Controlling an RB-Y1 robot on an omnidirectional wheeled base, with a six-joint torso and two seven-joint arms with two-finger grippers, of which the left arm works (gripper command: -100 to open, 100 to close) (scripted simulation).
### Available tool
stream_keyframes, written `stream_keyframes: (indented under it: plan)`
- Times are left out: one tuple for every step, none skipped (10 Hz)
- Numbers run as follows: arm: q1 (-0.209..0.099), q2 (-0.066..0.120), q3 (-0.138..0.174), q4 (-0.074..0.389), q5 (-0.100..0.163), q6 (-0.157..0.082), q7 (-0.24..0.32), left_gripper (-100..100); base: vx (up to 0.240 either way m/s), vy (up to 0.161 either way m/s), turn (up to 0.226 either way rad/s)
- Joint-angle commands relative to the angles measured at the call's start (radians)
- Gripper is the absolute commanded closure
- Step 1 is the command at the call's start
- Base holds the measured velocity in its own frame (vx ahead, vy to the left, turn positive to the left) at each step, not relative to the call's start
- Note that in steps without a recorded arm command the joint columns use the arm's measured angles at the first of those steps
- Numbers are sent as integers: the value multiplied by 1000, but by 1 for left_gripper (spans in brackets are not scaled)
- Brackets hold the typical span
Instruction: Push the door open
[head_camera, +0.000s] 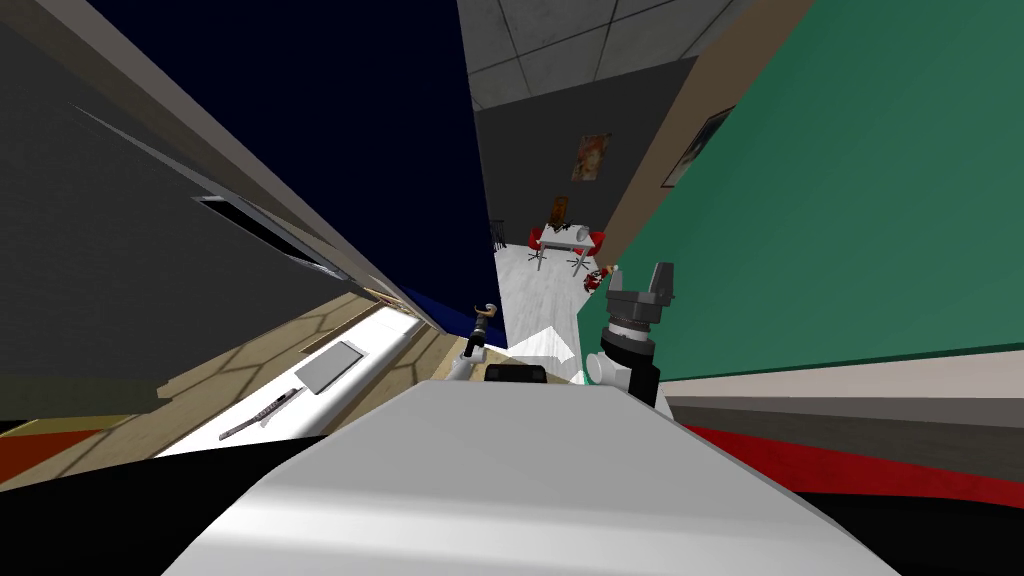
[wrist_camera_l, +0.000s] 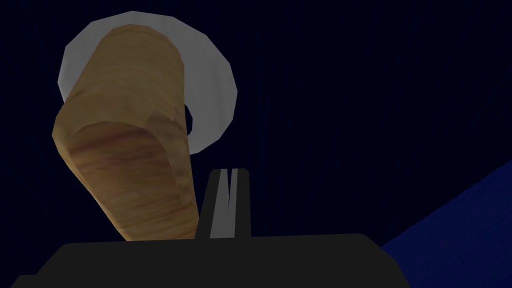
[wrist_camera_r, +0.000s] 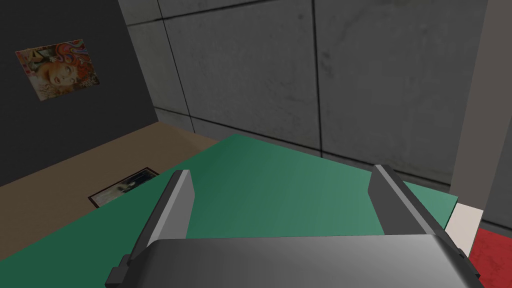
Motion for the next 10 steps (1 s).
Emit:
stream_keyframes:
  plan:
    - [-31, -9, 8, -13, 3, 15, 3, -100, -15, 5, 51]
    - [-40, -23, 10, -14, 3, 28, 4, -100, -22, 9, 37]
    - [-40, -23, 10, -14, 3, 28, 4, -100, -16, 6, -1]
    - [-17, -19, 5, -18, 2, 48, 6, -100, 1, 2, -11]
    - [-17, -19, 5, -18, 2, 48, 6, 100, 7, 1, 6]
    - [-17, -19, 5, -18, 2, 48, 6, 100, 0, 0, 0]
    - [-17, -19, 5, -18, 2, 48, 6, 100, 0, 0, 0]
    - [-17, -19, 5, -18, 2, 48, 6, 100, 0, 0, 0]
    - [-17, -19, 5, -18, 2, 48, 6, 100, 0, 0, 0]
    - [-17, -19, 5, -18, 2, 48, 6, 100, 0, 0, 0]
